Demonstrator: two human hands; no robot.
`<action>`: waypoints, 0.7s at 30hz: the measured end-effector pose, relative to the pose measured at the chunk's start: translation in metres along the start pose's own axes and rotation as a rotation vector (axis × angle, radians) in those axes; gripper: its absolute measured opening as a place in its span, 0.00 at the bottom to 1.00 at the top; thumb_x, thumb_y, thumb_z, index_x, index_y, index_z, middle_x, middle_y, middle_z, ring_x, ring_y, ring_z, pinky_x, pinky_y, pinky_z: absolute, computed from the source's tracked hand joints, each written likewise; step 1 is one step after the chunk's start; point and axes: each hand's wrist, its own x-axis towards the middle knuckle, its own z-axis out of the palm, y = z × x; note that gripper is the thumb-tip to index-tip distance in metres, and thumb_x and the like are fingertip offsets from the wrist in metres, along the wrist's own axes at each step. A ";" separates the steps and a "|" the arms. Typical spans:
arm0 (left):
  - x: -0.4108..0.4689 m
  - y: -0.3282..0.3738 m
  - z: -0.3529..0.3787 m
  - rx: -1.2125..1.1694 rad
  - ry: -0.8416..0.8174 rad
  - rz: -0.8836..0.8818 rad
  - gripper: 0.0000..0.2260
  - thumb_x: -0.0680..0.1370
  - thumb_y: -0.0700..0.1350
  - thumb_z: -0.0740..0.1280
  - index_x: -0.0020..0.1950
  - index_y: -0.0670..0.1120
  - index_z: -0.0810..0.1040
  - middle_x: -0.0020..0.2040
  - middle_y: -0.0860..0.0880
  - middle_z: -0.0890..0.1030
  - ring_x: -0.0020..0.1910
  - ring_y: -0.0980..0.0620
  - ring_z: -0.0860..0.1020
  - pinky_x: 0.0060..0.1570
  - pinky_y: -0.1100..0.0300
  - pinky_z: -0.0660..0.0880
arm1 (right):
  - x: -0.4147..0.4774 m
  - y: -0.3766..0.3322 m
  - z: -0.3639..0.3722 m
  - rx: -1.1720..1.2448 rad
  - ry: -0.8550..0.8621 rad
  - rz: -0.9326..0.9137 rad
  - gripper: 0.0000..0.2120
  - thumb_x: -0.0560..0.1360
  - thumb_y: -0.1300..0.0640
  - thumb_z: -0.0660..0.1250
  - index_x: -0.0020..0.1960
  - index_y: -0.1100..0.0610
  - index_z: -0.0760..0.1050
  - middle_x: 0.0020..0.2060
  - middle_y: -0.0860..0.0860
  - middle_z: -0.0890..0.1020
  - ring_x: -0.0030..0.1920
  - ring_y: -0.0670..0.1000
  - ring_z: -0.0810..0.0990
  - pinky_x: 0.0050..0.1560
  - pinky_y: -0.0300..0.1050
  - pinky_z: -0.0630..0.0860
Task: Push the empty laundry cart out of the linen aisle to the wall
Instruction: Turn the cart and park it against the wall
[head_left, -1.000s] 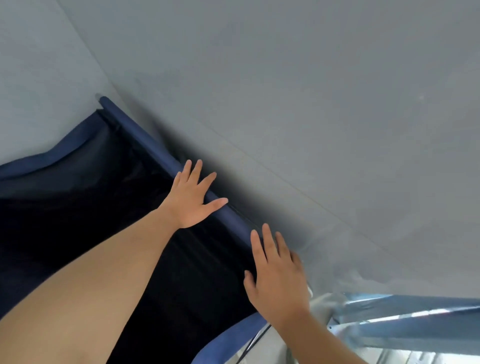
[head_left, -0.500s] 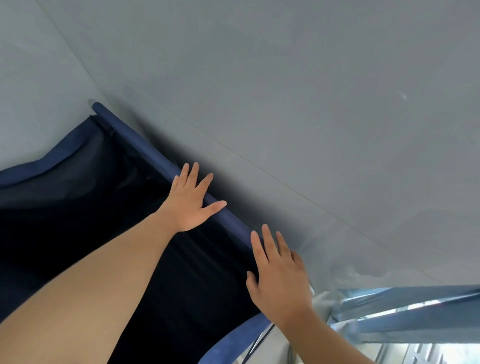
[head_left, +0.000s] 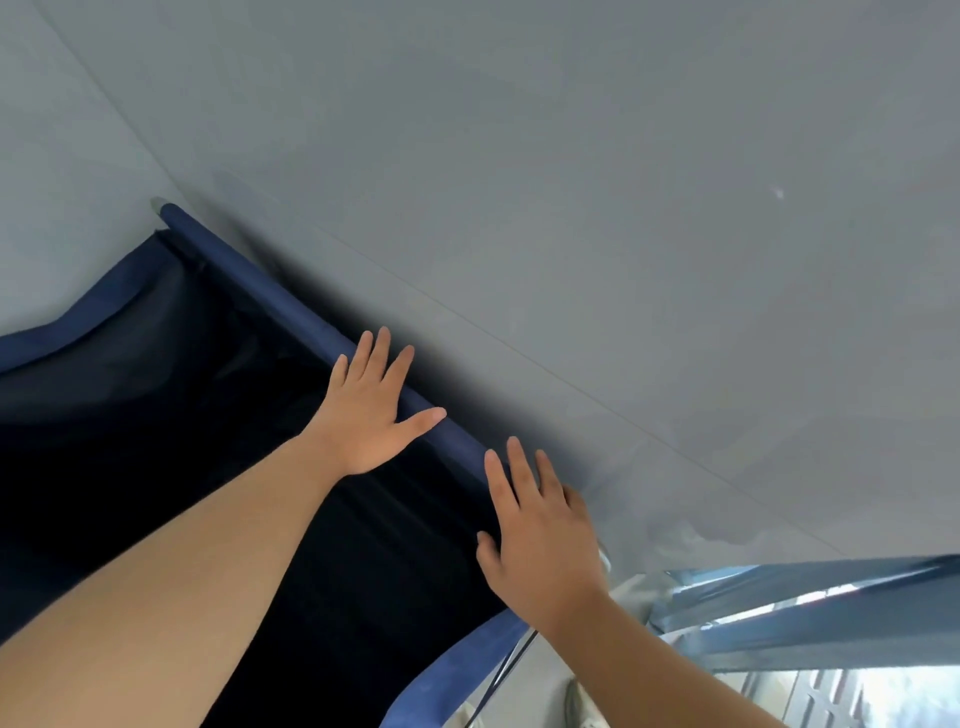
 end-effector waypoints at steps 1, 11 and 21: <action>-0.012 0.007 0.001 -0.061 0.020 -0.024 0.46 0.70 0.77 0.40 0.81 0.50 0.42 0.81 0.45 0.37 0.78 0.48 0.32 0.75 0.45 0.38 | 0.001 0.002 0.001 0.011 -0.019 -0.010 0.39 0.78 0.42 0.60 0.81 0.53 0.45 0.81 0.57 0.54 0.79 0.63 0.58 0.70 0.61 0.69; -0.261 0.026 0.052 -0.244 0.229 -0.670 0.42 0.74 0.75 0.41 0.78 0.51 0.36 0.79 0.51 0.34 0.76 0.56 0.28 0.74 0.52 0.33 | 0.013 0.026 -0.011 -0.091 -0.043 -0.205 0.43 0.74 0.40 0.66 0.81 0.57 0.53 0.80 0.56 0.60 0.77 0.60 0.66 0.68 0.62 0.71; -0.429 0.031 0.110 -0.172 0.173 -1.296 0.43 0.68 0.58 0.76 0.76 0.42 0.64 0.75 0.32 0.64 0.74 0.31 0.62 0.65 0.33 0.66 | 0.029 0.037 -0.015 -0.154 -0.045 -0.315 0.42 0.77 0.36 0.57 0.81 0.57 0.44 0.82 0.54 0.52 0.80 0.55 0.58 0.73 0.53 0.66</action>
